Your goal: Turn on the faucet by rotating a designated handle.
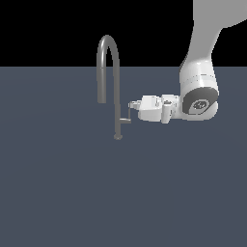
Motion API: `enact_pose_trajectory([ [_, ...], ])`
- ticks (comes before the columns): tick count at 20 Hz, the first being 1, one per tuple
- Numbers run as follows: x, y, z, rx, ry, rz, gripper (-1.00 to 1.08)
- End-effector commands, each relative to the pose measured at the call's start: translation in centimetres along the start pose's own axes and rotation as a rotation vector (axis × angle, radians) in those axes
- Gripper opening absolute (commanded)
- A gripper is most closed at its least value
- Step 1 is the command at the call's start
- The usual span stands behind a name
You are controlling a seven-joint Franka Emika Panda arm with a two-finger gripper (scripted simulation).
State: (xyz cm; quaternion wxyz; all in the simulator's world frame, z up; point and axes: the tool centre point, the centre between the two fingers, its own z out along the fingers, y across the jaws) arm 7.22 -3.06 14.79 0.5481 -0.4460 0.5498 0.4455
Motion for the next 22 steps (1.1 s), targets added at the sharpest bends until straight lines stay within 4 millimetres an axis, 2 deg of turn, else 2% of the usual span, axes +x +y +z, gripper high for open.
enact_pose_trajectory([
  [1,0.0,0.0,0.0,0.002,-0.002,0.001,-1.0],
  [4,0.0,0.0,0.0,0.002,-0.002,0.001,-1.0],
  [14,-0.9,2.6,0.1,0.002,-0.002,0.001,-1.0],
  [16,-0.8,2.3,0.1,0.004,-0.001,0.001,-1.0],
  [22,-0.7,4.2,0.1,0.004,-0.001,0.001,-1.0],
])
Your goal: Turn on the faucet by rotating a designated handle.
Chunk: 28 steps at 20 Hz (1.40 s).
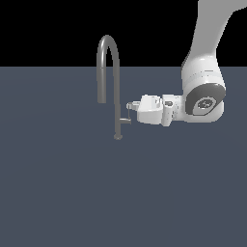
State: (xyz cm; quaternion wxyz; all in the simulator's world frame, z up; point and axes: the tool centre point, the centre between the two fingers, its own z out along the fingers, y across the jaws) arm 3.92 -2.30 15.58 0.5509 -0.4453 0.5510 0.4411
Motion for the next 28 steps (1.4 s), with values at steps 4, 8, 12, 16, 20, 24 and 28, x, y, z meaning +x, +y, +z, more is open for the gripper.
enact_pose_trajectory([
  [4,0.1,2.2,0.0,-0.006,-0.004,0.006,-1.0],
  [8,0.0,2.1,0.0,-0.002,-0.002,-0.005,-1.0],
  [12,1.1,3.8,0.0,-0.004,-0.003,0.001,-1.0],
  [16,2.1,5.6,0.0,-0.007,-0.004,0.006,-1.0],
  [20,2.2,5.1,0.0,-0.003,-0.003,-0.012,-1.0],
  [24,4.8,6.7,0.0,-0.006,-0.004,0.004,-1.0],
  [28,4.1,5.9,0.0,-0.006,-0.008,-0.019,-1.0],
])
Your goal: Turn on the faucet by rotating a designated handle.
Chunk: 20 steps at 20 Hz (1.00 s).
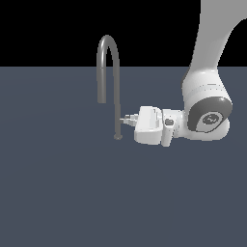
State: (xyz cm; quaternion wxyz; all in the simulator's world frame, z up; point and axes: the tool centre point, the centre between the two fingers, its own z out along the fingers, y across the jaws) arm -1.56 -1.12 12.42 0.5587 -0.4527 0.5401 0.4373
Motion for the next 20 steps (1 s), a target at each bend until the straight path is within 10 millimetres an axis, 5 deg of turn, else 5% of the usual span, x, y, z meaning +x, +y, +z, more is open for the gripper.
enact_pose_trajectory([
  [1,1.5,0.4,0.0,0.001,0.003,0.013,-1.0],
  [7,5.1,1.2,-0.1,0.0,0.006,0.034,-1.0],
  [8,5.1,1.2,-0.1,0.0,0.006,0.034,-1.0],
  [9,2.7,0.1,0.0,-0.002,-0.004,-0.005,-1.0],
  [20,7.6,-0.4,-0.1,0.0,0.006,0.031,-1.0],
])
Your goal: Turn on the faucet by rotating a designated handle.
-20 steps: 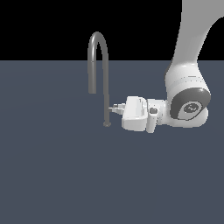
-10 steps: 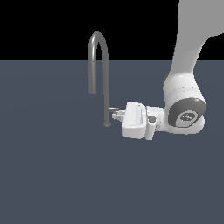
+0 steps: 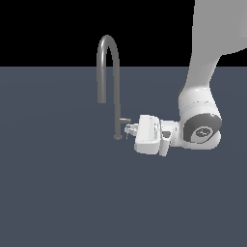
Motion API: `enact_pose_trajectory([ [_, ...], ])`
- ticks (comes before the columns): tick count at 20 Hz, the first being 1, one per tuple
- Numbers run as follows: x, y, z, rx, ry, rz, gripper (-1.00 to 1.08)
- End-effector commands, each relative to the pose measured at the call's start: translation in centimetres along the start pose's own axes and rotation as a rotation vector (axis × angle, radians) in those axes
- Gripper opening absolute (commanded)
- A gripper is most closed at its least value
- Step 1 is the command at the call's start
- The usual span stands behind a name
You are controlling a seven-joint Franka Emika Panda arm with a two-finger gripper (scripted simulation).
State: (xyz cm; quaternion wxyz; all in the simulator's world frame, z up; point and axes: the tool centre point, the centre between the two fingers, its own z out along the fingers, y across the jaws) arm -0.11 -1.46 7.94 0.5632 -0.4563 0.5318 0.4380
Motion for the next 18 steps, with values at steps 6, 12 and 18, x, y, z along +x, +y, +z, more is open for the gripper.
enact_pose_trajectory([
  [6,1.3,-0.7,0.0,0.002,0.003,0.007,-1.0],
  [12,3.5,-1.4,-0.1,0.005,0.011,0.03,-1.0],
  [18,5.2,-1.9,-0.1,0.008,0.018,0.049,-1.0],
])
